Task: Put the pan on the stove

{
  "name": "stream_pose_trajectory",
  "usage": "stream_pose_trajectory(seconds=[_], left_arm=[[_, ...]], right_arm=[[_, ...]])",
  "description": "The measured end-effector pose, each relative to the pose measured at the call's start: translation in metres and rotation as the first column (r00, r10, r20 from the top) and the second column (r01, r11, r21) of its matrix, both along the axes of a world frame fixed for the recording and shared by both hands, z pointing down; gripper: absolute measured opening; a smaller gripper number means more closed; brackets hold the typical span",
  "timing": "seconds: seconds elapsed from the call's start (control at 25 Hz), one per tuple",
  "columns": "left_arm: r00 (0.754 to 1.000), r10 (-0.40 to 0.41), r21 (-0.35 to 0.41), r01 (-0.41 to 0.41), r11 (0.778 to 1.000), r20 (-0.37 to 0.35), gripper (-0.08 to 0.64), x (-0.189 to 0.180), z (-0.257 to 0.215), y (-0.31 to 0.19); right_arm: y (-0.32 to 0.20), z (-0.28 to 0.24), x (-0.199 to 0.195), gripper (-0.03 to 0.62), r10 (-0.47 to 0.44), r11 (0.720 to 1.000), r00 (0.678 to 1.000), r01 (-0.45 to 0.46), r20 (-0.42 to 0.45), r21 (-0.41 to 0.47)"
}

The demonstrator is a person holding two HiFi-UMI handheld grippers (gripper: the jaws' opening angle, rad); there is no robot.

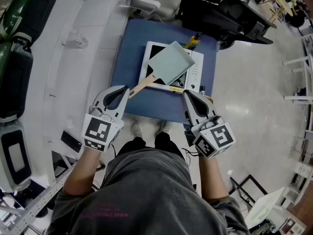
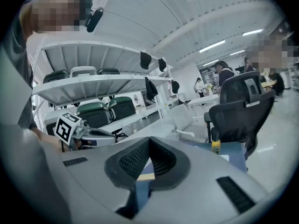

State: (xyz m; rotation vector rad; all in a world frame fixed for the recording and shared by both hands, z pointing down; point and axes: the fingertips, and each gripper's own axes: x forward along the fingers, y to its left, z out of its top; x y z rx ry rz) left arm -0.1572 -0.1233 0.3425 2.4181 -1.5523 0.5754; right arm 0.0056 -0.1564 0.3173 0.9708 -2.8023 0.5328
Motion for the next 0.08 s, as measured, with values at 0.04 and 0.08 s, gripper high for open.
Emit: stream_pose_trajectory(seconds=[0.04, 0.08], left_arm=[[1.000, -0.001, 0.000, 0.001, 1.000, 0.002, 0.002, 0.0006, 0.0003, -0.0012], [1.000, -0.001, 0.000, 0.001, 1.000, 0.004, 0.002, 0.0012, 0.0006, -0.0022]], right_arm=[[-0.0009, 0.0012, 0.0005, -0.016, 0.000, 1.000, 1.000, 0.000, -0.001, -0.002], [-0.0017, 0.0024, 0.0011, -0.015, 0.000, 1.000, 1.000, 0.000, -0.001, -0.005]])
